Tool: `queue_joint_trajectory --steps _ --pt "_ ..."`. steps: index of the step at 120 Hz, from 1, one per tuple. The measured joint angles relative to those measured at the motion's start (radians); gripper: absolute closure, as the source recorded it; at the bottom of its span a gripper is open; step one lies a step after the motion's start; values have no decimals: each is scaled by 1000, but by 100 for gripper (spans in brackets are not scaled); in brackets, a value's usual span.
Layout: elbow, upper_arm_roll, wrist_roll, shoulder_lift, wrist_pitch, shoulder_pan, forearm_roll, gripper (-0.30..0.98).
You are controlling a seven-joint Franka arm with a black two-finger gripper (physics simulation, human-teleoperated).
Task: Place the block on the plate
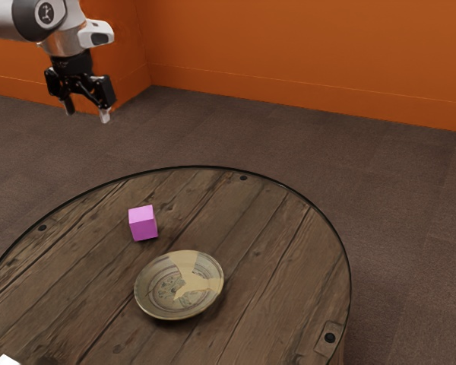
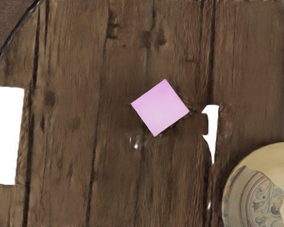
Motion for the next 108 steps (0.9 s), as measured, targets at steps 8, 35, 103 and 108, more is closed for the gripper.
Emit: queue_joint_trajectory --steps 8,35,103,108 --pt "-3 -1 21 13 9 75 -5 0" --pt "-205 -6 148 156 205 -18 -28 0" --pt "-245 -4 688 338 458 23 -48 0" --pt "-234 -24 723 354 469 44 -48 0"
